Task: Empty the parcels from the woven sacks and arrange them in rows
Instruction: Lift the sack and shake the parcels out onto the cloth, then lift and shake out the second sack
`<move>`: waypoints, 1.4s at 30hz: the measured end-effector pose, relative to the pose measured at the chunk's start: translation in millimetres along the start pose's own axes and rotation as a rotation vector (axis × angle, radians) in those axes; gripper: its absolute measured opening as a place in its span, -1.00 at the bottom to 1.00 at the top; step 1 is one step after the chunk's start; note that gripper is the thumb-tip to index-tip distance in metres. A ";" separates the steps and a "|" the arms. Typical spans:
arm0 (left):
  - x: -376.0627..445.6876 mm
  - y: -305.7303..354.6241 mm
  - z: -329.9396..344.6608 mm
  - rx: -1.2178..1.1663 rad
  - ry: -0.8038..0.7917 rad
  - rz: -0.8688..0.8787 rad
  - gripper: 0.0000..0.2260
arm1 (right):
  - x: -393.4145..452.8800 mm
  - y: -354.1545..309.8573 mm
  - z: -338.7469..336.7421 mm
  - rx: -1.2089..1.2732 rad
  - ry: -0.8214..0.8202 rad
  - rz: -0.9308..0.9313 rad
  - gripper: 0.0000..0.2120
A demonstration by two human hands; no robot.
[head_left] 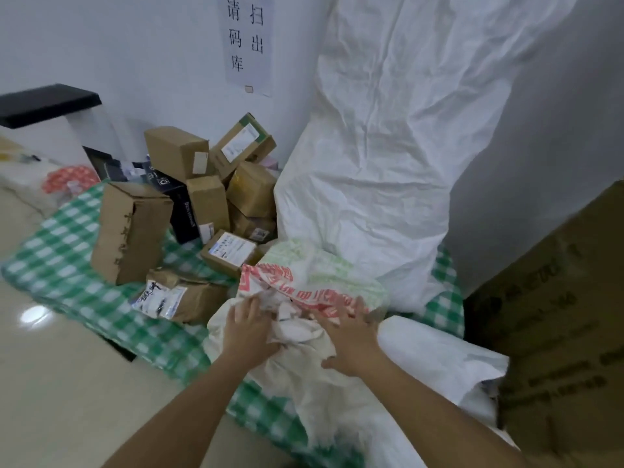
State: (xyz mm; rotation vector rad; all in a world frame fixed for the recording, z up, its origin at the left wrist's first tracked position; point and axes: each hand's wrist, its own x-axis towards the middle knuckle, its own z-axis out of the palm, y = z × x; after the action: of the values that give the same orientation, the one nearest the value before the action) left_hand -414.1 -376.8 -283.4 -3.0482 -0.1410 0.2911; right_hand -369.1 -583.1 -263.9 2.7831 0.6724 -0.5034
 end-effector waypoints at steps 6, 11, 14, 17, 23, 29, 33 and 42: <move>-13.0 9.7 15.0 -0.061 0.123 0.012 -0.24 | 30.4 15.2 35.2 0.053 -0.108 -0.075 -0.18; 1.2 31.9 11.5 0.110 0.234 0.301 -0.05 | 46.0 6.2 47.3 0.043 -0.114 -0.085 -0.25; 24.4 38.0 2.7 0.199 0.089 0.320 -0.02 | 50.9 11.9 51.7 0.072 -0.112 -0.144 -0.31; 40.2 34.8 9.6 0.259 -0.131 0.237 -0.10 | 46.9 23.2 49.7 0.173 -0.152 -0.215 -0.24; 55.7 37.8 28.2 0.190 -0.190 0.157 -0.24 | 39.4 20.5 35.5 0.076 -0.122 -0.272 -0.14; 51.4 43.2 2.9 0.209 -0.113 0.185 -0.60 | 32.3 23.0 18.8 0.101 -0.053 -0.290 -0.34; 36.0 48.0 -23.3 0.240 -0.103 0.193 -0.75 | 25.3 24.4 -6.0 0.069 -0.045 -0.275 -0.48; 7.7 32.5 -14.9 0.080 -0.236 0.167 -0.56 | 19.7 1.5 21.7 0.087 0.254 -0.399 -0.03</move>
State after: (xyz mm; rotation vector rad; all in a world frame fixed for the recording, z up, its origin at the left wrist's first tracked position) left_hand -401.0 -409.3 -273.0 -2.9404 0.1105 0.6518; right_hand -357.8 -583.1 -291.0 2.8244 1.3065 -0.2517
